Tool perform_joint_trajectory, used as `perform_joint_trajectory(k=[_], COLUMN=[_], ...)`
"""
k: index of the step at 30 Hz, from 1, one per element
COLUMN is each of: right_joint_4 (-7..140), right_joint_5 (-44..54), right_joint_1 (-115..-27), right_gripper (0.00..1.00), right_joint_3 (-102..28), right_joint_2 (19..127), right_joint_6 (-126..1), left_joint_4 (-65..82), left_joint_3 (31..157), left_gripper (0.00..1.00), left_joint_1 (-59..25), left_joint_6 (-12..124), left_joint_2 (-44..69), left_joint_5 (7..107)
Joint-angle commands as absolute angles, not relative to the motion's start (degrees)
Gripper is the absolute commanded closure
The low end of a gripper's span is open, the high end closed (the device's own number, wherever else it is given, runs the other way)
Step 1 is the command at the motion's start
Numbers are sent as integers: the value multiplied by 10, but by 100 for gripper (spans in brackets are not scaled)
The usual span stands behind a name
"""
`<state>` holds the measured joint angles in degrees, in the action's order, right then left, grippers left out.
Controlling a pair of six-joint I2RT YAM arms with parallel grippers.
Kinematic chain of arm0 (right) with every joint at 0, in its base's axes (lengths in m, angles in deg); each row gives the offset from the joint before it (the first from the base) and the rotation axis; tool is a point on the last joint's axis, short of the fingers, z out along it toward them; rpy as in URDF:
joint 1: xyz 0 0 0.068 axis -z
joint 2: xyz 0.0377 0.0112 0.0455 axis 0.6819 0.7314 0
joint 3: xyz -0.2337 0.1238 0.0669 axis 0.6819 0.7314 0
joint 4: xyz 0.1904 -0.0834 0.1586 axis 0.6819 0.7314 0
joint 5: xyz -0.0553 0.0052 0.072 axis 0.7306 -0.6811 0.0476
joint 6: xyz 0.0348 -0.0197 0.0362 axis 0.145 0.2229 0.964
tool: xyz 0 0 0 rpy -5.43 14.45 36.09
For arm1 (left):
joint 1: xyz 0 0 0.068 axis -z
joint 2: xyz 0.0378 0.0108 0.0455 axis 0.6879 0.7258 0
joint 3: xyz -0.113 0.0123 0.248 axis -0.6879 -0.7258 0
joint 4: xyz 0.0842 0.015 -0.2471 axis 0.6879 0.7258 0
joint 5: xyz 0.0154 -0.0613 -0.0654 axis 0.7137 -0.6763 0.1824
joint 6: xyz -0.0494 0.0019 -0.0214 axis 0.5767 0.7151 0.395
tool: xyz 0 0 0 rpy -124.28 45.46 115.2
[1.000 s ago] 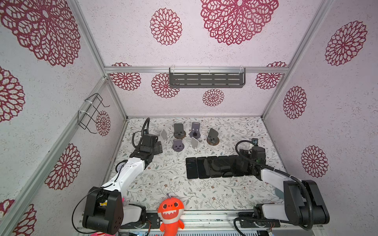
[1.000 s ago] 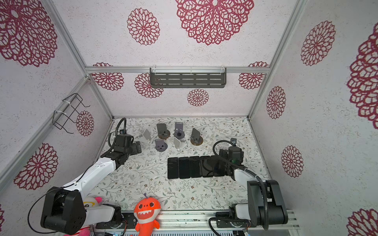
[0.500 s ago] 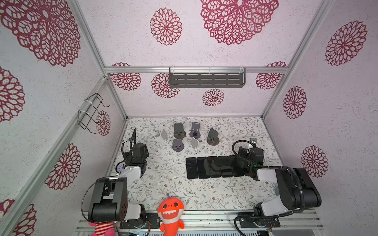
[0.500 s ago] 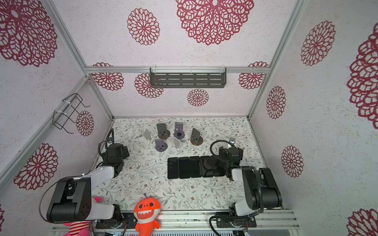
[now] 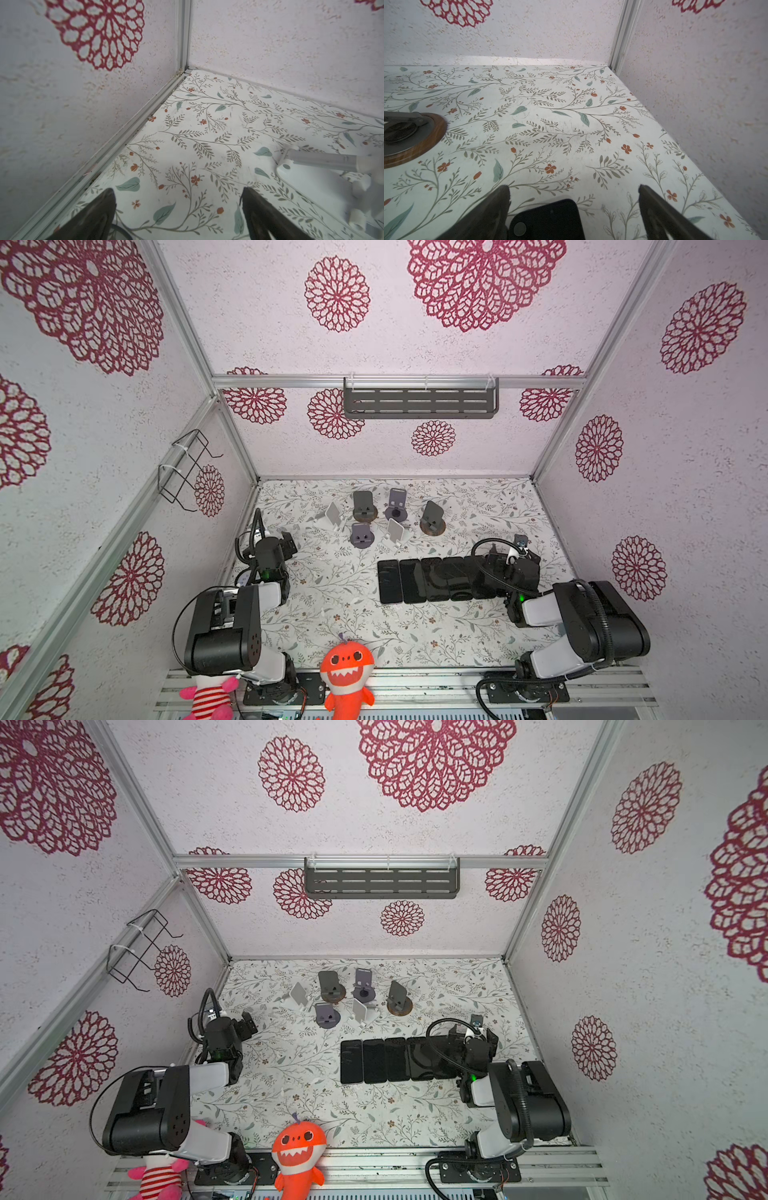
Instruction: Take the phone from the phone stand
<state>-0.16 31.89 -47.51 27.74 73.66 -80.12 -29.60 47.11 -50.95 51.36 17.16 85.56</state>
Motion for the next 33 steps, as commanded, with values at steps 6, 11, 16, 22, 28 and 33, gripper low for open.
perform_joint_trajectory(k=[6, 11, 16, 22, 28, 33], right_joint_4=[-19, -22, -24, -23, -19, -11], right_joint_5=[328, 329, 332, 331, 330, 324], right_joint_1=[-461, -460, -462, -462, -462, -458], right_gripper=[1, 1, 1, 1, 1, 1], right_joint_3=[255, 257, 257, 257, 254, 250], right_joint_2=[734, 734, 735, 735, 736, 736], right_joint_6=[-786, -786, -788, -787, -787, -783], left_joint_4=[-379, -381, -381, -381, -381, -381], left_joint_3=[464, 462, 462, 461, 462, 461], left_gripper=[3, 3, 3, 3, 3, 3], left_joint_1=[-493, -493, -493, -493, -493, -493], left_joint_6=[482, 481, 482, 481, 482, 482], left_joint_2=[192, 191, 190, 190, 190, 190], left_joint_5=[848, 848, 848, 848, 849, 848])
